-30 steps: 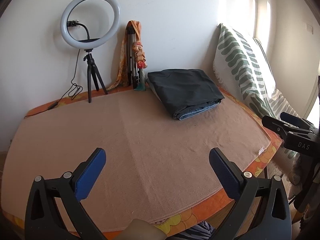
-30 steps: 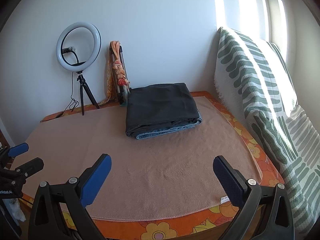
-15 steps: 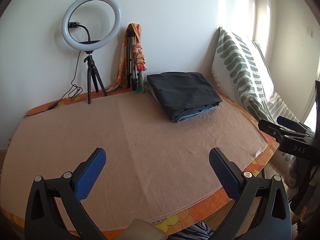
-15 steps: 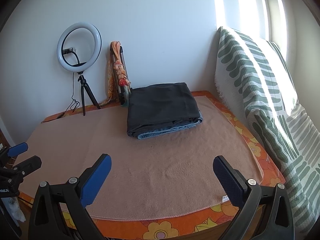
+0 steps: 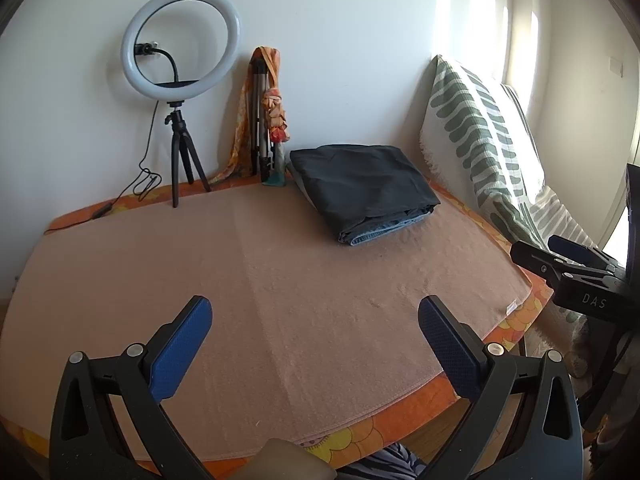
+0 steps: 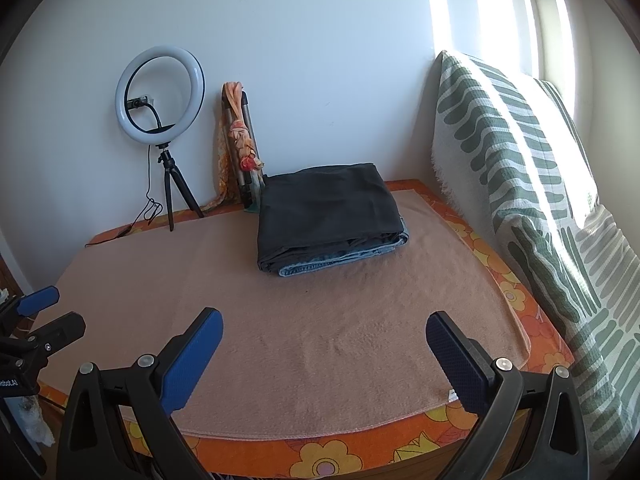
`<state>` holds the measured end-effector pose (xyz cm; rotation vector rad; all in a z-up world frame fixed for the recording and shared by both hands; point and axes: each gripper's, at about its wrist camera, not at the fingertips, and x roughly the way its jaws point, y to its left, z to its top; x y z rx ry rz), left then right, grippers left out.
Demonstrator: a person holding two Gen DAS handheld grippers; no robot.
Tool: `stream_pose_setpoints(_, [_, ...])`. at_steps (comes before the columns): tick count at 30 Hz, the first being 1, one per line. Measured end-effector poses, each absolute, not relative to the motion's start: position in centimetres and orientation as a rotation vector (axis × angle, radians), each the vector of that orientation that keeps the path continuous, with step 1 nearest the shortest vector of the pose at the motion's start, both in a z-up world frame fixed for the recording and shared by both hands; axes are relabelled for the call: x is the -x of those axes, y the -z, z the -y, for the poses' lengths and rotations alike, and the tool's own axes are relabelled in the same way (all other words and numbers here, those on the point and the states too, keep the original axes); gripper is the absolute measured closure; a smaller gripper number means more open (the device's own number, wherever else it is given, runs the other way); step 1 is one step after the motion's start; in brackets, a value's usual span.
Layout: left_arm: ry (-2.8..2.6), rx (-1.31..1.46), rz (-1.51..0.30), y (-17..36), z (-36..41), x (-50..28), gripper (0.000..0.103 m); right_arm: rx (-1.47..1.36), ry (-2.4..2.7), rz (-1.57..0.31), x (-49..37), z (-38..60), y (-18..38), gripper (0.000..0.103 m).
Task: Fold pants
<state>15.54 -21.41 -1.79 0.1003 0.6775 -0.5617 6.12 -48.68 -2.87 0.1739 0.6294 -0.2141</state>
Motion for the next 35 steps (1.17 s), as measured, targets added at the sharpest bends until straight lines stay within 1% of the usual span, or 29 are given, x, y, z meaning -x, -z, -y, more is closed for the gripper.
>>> stream_pose_setpoints(25, [0.568, -0.101, -0.672, 1.86, 21.49, -15.38, 0.0, -0.182, 0.201, -0.642, -6.4, 48.56, 3.6, 0.0])
stream_pose_setpoints(35, [0.582, -0.091, -0.63, 1.6, 21.19, -14.94, 0.0, -0.181, 0.198, -0.648, -6.48, 48.54, 3.85, 0.0])
